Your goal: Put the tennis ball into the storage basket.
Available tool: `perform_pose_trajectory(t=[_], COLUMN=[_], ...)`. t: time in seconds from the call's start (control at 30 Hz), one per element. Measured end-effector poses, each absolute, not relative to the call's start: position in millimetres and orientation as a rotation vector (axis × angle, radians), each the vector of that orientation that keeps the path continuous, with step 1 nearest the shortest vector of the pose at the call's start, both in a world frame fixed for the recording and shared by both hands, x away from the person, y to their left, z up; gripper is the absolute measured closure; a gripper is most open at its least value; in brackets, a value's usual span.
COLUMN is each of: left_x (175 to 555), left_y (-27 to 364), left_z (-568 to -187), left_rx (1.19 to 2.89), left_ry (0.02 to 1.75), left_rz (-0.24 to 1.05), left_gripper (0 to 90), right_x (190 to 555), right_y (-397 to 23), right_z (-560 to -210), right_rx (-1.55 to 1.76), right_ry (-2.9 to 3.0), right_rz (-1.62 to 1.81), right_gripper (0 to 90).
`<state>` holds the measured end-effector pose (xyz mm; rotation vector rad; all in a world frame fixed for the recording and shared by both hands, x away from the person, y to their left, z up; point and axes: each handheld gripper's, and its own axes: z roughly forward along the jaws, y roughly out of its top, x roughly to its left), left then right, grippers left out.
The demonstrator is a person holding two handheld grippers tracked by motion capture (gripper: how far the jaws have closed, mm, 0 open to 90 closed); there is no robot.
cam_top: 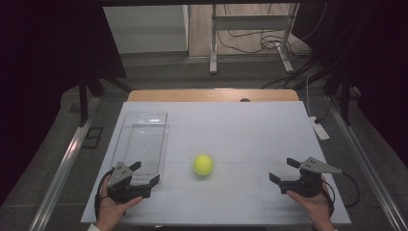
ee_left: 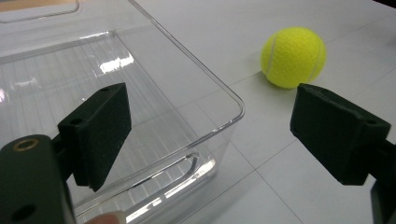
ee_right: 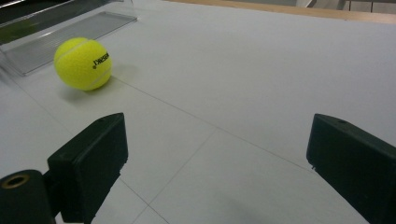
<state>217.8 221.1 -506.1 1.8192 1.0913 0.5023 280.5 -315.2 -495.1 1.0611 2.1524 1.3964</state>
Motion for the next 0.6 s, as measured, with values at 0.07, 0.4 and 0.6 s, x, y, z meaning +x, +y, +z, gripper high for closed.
perform_pose_trajectory(t=[0.07,0.4,0.6], left_x=[217.6,219.9,218.3], left_y=[220.3,219.8,219.9], left_z=[-506.1,-507.8,-509.5], left_rx=[1.821,1.829,1.836], left_ry=[1.091,1.091,1.091], left_rz=[0.503,0.498,0.498], left_gripper=[13.0,12.8,12.7], right_x=[281.3,279.4,277.2], right_y=[-315.7,-315.7,-317.8], right_z=[-495.8,-498.4,-496.3], right_rx=[1.063,1.062,1.071], right_ry=[2.150,2.170,2.156], right_rz=[1.404,1.399,1.401], right_gripper=[5.9,7.2,7.8])
